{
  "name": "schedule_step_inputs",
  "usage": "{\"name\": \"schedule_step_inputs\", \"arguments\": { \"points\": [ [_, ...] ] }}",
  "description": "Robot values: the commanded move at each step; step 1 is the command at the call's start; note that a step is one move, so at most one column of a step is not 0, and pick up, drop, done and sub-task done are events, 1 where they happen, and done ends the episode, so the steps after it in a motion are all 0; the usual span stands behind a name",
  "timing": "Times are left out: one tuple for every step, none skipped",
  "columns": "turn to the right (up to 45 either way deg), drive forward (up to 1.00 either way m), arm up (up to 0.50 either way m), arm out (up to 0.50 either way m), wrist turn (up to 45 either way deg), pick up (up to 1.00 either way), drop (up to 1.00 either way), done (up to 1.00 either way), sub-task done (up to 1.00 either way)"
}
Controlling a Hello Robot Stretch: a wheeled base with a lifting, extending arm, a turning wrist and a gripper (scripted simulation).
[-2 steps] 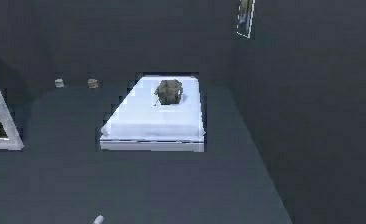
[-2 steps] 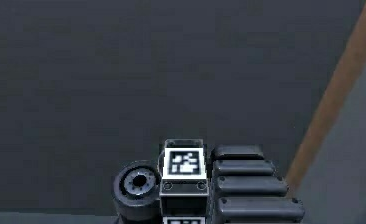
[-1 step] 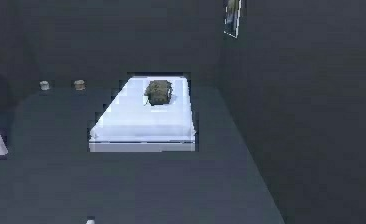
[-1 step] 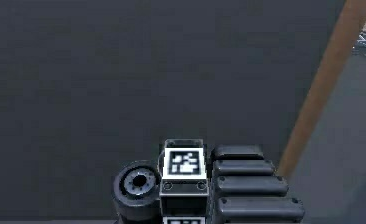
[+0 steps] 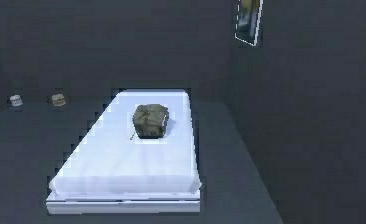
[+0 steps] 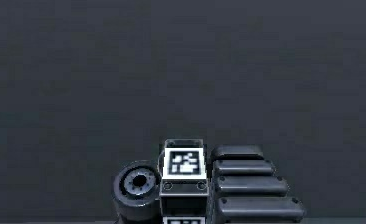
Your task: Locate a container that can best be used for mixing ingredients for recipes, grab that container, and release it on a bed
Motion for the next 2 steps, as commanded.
{"name": "schedule_step_inputs", "arguments": {
  "points": [
    [-42.0, 0.00, 0.00, 0.00, 0.0, 0.00, 0.00, 0.00, 0.00],
    [0.0, 0.60, 0.00, 0.00, 0.0, 0.00, 0.00, 0.00, 0.00]
  ]
}}
